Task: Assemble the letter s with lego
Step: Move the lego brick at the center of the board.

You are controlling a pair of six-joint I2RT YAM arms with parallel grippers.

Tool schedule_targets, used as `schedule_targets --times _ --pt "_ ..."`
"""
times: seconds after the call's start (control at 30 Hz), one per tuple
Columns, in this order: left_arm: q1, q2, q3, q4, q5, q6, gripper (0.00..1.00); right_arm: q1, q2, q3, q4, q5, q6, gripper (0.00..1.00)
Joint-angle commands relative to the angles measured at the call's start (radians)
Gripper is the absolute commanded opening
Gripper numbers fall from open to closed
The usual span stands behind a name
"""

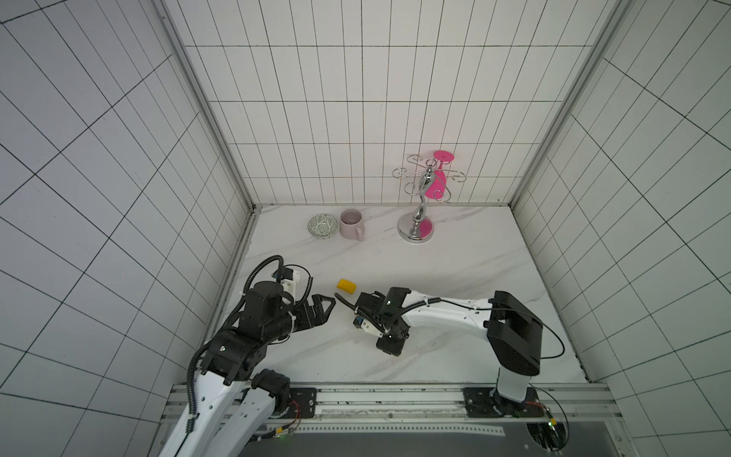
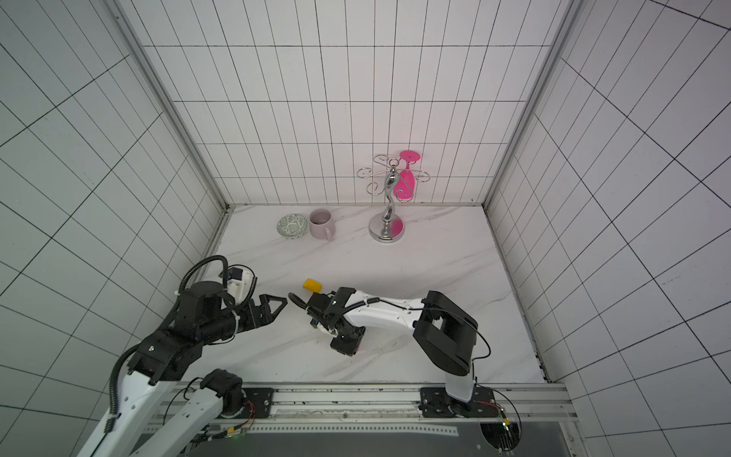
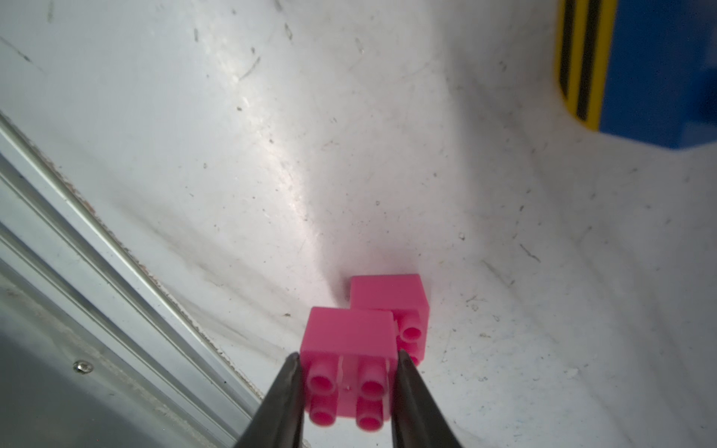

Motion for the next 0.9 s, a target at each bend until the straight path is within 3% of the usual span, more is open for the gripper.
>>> schedule_targets --times 0.0,0.27,0.57,0.87 --pt "0.005 -0.006 0.017 0.014 0.009 0.012 0.99 -0.013 0.101 -0.049 0.088 0.023 0.032 0.27" --pt "0.012 -0.001 0.016 0.017 0.023 0.016 0.99 -0.030 0.100 -0.073 0.104 -0.018 0.049 0.27" --pt "0.028 0.008 0.014 0.026 0.049 0.025 0.99 -0.199 0.056 -0.048 0.055 0.149 0.330 0.25" --pt "0.030 0.004 0.013 0.029 0.053 0.024 0.99 -0.266 -0.021 0.046 0.002 0.124 0.427 0.27"
